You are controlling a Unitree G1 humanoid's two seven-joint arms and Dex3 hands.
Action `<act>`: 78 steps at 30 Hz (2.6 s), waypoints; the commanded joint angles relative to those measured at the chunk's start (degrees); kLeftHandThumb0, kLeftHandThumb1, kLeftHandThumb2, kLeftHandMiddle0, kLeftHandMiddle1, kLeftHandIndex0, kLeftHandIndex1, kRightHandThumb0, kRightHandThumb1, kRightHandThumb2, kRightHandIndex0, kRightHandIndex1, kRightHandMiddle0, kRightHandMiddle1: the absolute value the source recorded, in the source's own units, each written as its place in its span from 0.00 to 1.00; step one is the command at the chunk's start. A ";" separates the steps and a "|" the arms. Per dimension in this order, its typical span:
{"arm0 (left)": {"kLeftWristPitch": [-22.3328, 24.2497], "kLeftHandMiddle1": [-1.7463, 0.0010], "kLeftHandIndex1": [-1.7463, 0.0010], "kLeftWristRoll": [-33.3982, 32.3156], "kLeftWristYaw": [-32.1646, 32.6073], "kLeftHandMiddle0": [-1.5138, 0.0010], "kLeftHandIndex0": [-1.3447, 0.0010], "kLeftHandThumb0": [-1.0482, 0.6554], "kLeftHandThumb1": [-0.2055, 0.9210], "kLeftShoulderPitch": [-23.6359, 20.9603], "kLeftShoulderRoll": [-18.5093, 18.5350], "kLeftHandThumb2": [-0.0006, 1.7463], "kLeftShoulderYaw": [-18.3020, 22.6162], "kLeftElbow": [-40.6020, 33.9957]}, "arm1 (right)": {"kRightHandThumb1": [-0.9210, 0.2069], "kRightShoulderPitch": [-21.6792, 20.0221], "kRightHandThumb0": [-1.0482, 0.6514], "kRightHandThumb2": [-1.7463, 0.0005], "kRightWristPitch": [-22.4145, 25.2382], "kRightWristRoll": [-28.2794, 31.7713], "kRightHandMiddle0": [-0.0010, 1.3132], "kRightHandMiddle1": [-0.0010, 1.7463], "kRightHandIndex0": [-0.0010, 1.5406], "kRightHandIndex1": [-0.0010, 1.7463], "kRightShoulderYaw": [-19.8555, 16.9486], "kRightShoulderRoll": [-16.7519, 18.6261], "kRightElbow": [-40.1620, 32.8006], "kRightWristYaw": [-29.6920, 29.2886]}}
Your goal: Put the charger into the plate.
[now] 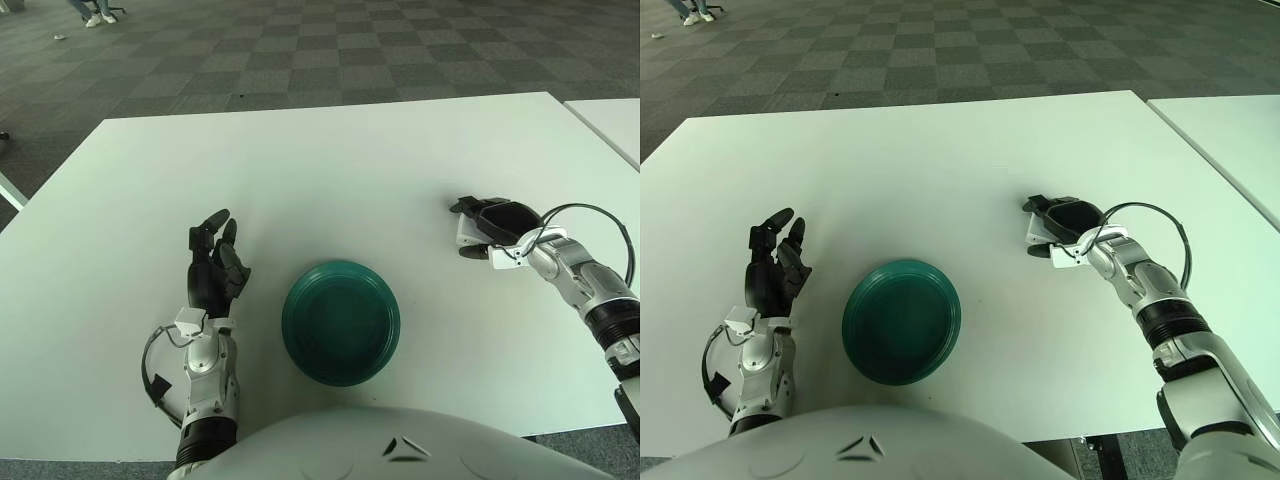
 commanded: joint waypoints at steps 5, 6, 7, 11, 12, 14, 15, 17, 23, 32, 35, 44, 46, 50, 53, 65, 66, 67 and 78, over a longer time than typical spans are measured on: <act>-1.26 0.97 0.41 -4.39 -0.71 0.75 1.00 0.11 1.00 8.77 -5.52 0.54 -0.14 9.65 | 0.00 -1.44 0.02 0.64 0.63 -2.36 0.00 0.49 0.26 0.03 1.67 1.08 2.05 -3.00; -1.24 0.97 0.41 -4.45 -0.74 0.75 1.00 0.11 1.00 8.78 -5.47 0.54 -0.09 9.62 | 0.00 -1.44 0.02 0.64 0.79 -2.63 0.00 0.49 0.26 0.03 1.81 1.23 2.15 -3.51; -1.22 0.97 0.40 -4.48 -0.75 0.75 1.00 0.11 1.00 8.79 -5.44 0.54 -0.06 9.61 | 0.00 -1.45 0.02 0.64 0.89 -2.81 0.00 0.49 0.26 0.03 1.92 1.33 2.25 -3.88; -1.23 0.97 0.39 -4.74 -1.02 0.74 1.00 0.11 1.00 8.93 -5.26 0.54 0.06 9.47 | 0.00 -1.57 0.04 0.65 2.19 -4.36 0.00 0.48 0.26 0.03 2.86 2.07 2.76 -5.91; -1.20 0.97 0.38 -4.89 -1.23 0.74 1.00 0.11 1.00 9.02 -5.18 0.54 0.10 9.38 | 0.00 -1.63 0.04 0.65 2.80 -5.06 0.00 0.48 0.26 0.03 3.26 2.35 2.96 -6.62; -1.17 0.97 0.38 -5.10 -1.56 0.74 1.00 0.10 1.00 9.13 -5.11 0.54 0.16 9.27 | 0.00 -1.72 0.04 0.65 3.61 -5.95 0.00 0.48 0.26 0.03 3.84 2.71 3.33 -7.59; -1.14 0.97 0.38 -5.22 -1.73 0.74 1.00 0.10 1.00 9.19 -5.05 0.54 0.21 9.19 | 0.00 -1.71 0.05 0.66 3.96 -6.25 0.00 0.48 0.26 0.03 4.08 2.85 3.39 -7.94; -1.35 0.97 0.38 -5.33 -1.91 0.74 1.00 0.10 1.00 9.34 -5.02 0.53 0.27 9.09 | 0.00 -1.75 0.05 0.66 4.65 -6.71 0.00 0.47 0.26 0.03 4.62 3.39 3.96 -8.67; -1.54 0.97 0.40 -5.83 -1.97 0.74 1.00 0.10 1.00 9.78 -4.92 0.53 0.34 8.63 | 0.00 -1.73 0.06 0.68 5.97 -6.80 0.00 0.47 0.26 0.03 5.68 4.56 5.36 -9.93; -1.51 0.96 0.37 -6.28 -2.20 0.74 1.00 0.10 1.00 10.16 -4.78 0.54 0.45 8.06 | 0.00 -1.58 0.09 0.74 5.79 -4.72 0.00 0.50 0.30 0.04 5.59 5.75 6.91 -11.30; -1.56 0.96 0.37 -6.24 -2.11 0.74 1.00 0.10 1.00 10.09 -4.77 0.54 0.54 8.07 | 0.00 -1.53 0.10 0.76 4.77 -4.19 0.02 0.70 0.26 0.40 5.43 6.06 7.64 -12.85; -2.44 0.97 0.41 -5.53 -1.18 0.75 1.00 0.11 1.00 10.11 -5.01 0.54 0.66 7.99 | 0.10 -2.07 0.22 0.72 4.30 -3.93 0.11 0.97 0.35 0.98 5.83 6.44 10.11 -14.76; -2.45 0.97 0.41 -5.48 -1.10 0.75 1.00 0.11 1.00 10.20 -4.99 0.54 0.63 7.90 | 0.14 -2.21 0.26 0.67 4.42 -3.84 0.14 0.99 0.37 0.99 5.97 6.49 10.57 -14.77; -2.50 0.97 0.42 -5.32 -1.04 0.76 1.00 0.11 1.00 10.53 -4.80 0.55 0.64 7.56 | 0.20 -2.35 0.36 0.55 4.42 -4.14 0.24 1.00 0.42 1.00 6.52 6.04 11.54 -14.75; -2.87 0.97 0.42 -5.28 -0.93 0.75 1.00 0.11 1.00 10.42 -4.79 0.55 0.76 7.66 | 0.22 -2.49 0.38 0.52 3.61 -4.55 0.26 1.00 0.44 1.00 6.96 5.15 12.50 -15.20; -3.90 0.97 0.43 -6.31 -1.67 0.75 1.00 0.10 1.00 10.32 -4.93 0.54 0.80 7.47 | 0.21 -3.53 0.39 0.52 1.67 -5.30 0.26 1.00 0.46 1.00 8.48 4.06 16.62 -18.49; -3.93 0.97 0.43 -6.32 -1.65 0.76 1.00 0.10 1.00 10.33 -4.94 0.54 0.79 7.45 | 0.20 -3.55 0.39 0.53 1.64 -5.32 0.25 1.00 0.46 1.00 8.57 3.98 16.57 -18.58; -3.94 0.97 0.43 -6.34 -1.63 0.76 1.00 0.10 1.00 10.34 -4.93 0.54 0.77 7.44 | 0.20 -3.60 0.39 0.53 1.64 -5.30 0.25 1.00 0.46 1.00 8.66 3.95 16.55 -18.65; -3.41 0.97 0.43 -6.97 -2.16 0.75 1.00 0.10 1.00 10.22 -4.29 0.54 0.51 7.58 | 0.19 -4.22 0.39 0.53 0.87 -5.31 0.25 1.00 0.49 1.00 9.60 3.73 17.34 -19.84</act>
